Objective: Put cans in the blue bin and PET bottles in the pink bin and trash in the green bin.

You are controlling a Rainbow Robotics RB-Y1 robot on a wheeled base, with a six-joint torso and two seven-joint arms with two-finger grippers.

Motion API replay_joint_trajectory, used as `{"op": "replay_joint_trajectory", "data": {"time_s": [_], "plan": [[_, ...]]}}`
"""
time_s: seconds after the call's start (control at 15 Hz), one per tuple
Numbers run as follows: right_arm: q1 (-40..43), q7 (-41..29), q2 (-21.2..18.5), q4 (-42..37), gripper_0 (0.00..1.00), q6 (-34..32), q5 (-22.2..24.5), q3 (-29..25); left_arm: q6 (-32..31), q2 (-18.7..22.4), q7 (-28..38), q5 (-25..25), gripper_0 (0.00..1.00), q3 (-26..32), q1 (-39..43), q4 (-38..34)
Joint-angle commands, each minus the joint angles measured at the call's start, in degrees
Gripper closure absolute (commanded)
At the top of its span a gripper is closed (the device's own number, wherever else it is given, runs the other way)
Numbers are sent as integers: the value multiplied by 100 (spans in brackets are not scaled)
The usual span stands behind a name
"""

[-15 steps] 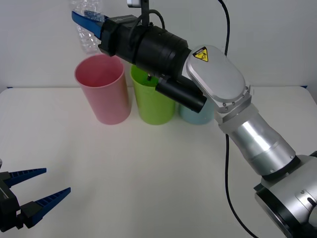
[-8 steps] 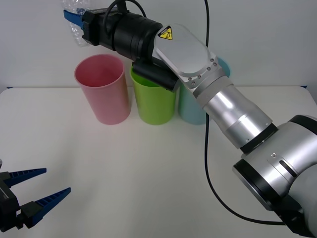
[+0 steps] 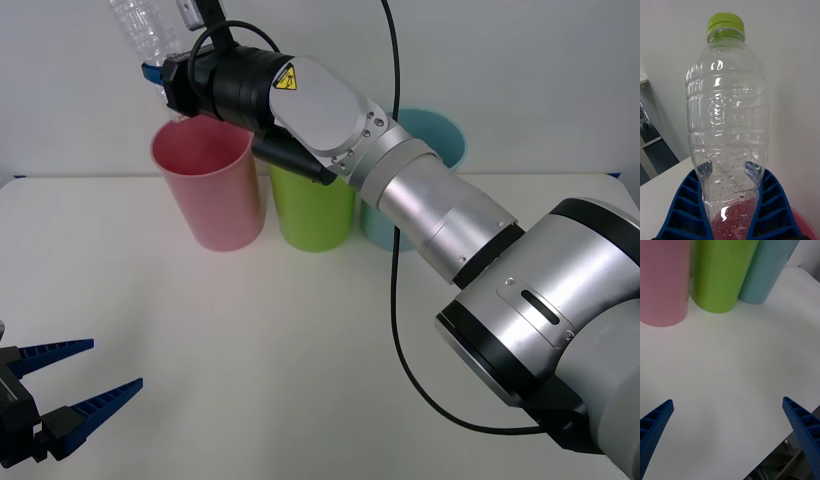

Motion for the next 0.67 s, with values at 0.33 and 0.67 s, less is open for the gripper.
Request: {"op": "replay_joint_trajectory", "data": {"time_s": [0.33,0.67], "plan": [[4,-196,119,627,100,506,476,278,0,0,0,0,0,0,0,0],[13,-310,119,689,100,559,379,480,0,0,0,0,0,0,0,0]]}}
